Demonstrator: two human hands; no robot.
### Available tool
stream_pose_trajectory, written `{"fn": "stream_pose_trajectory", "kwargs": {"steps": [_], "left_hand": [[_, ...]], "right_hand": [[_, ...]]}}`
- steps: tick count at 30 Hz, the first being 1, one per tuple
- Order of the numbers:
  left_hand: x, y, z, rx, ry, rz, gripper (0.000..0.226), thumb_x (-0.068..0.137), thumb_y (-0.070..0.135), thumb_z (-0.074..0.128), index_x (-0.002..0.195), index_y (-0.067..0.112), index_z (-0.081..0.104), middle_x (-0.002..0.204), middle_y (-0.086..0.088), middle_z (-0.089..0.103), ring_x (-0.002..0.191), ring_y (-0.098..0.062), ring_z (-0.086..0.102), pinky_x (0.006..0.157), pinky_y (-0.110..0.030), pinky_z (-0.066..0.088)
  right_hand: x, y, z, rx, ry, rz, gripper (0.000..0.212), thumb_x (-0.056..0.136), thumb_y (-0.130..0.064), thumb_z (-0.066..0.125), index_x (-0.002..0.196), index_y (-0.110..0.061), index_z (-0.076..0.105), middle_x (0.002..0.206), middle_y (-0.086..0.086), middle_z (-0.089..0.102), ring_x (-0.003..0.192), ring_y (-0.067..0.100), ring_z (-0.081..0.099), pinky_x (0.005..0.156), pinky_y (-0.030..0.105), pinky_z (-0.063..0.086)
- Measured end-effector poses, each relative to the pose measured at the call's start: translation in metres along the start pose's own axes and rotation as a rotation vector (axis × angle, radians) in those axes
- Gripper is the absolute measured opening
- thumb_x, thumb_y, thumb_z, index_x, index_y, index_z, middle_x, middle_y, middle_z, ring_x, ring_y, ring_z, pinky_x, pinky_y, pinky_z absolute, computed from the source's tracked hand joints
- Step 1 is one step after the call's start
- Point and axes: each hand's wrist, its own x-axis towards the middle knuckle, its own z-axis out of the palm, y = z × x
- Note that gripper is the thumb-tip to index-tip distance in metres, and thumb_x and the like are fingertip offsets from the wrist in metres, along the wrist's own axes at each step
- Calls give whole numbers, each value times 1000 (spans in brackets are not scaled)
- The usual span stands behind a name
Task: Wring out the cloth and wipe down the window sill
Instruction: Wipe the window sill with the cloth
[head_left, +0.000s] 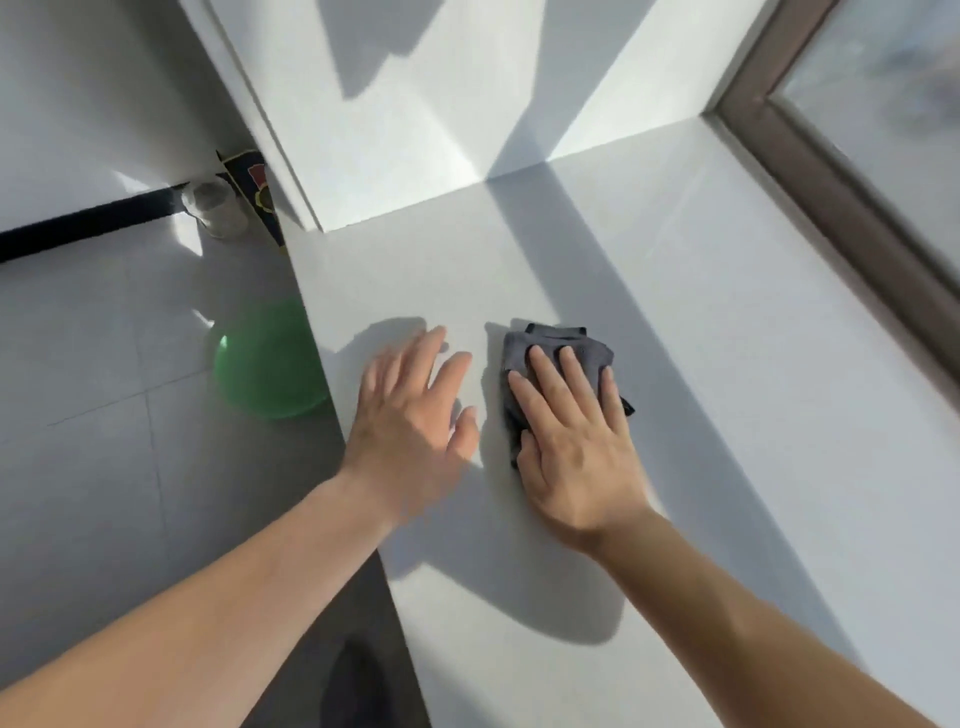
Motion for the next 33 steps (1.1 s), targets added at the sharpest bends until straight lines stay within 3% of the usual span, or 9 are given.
{"fn": "stream_pose_trajectory", "kwargs": {"steps": [2, 5, 10, 12, 16, 18, 25, 33], "left_hand": [[29, -3, -1, 9, -25, 66, 50, 93, 38, 38, 137, 15, 48, 156, -11, 34, 144, -32, 28, 120, -52, 16], [66, -7, 1, 4, -40, 146, 55, 96, 45, 27, 139, 18, 46, 157, -9, 32, 146, -29, 24, 121, -48, 15], [136, 5, 7, -30, -113, 370, 55, 96, 47, 29, 140, 18, 45, 159, -8, 28, 149, -26, 20, 123, -43, 10], [164, 17, 16, -25, -121, 475, 56, 95, 48, 29, 139, 18, 47, 159, -10, 30, 149, -27, 20, 123, -43, 8], [204, 51, 42, 7, -226, 631, 63, 96, 54, 19, 148, 23, 40, 165, -8, 18, 153, -24, 7, 124, -42, 0], [214, 62, 53, 29, -257, 677, 65, 96, 56, 14, 149, 27, 37, 166, -5, 15, 154, -21, 3, 124, -40, -1], [216, 64, 64, 41, -216, 724, 65, 93, 56, 21, 147, 27, 42, 164, -4, 23, 153, -21, 10, 124, -41, 6], [222, 66, 62, 105, -216, 737, 67, 95, 61, 18, 151, 28, 30, 166, -4, 15, 154, -20, 2, 124, -40, -3]], "right_hand": [[6, -4, 3, -10, 42, 87, 68, 88, -25, 27, 155, -15, 34, 166, 8, 21, 155, 31, 9, 124, 54, 1], [31, 12, 4, 9, 112, 328, 69, 91, -24, 25, 159, -14, 21, 168, 5, 12, 155, 26, 0, 124, 47, -9], [79, 98, -31, 16, 222, 792, 66, 96, -19, 34, 159, -13, 14, 169, 3, 4, 155, 24, -4, 124, 49, -4], [86, 119, -37, 35, 215, 903, 68, 95, -25, 33, 159, -14, 13, 169, 3, 1, 155, 23, -6, 123, 50, -5], [98, 137, -28, 17, 219, 889, 76, 91, -55, 26, 159, -23, 15, 169, -1, 0, 155, 21, -9, 123, 49, -9], [115, 156, -31, -11, 198, 844, 74, 93, -59, 26, 159, -26, 14, 169, -4, 0, 155, 20, -10, 123, 50, -9], [126, 205, -40, -34, 242, 784, 59, 100, -31, 25, 158, -26, 18, 168, -3, 9, 155, 23, 0, 124, 50, -2], [-6, 232, -46, 38, 322, 1332, 63, 95, -36, 25, 156, -23, 19, 168, -1, 9, 154, 25, -2, 123, 55, -2]]}}
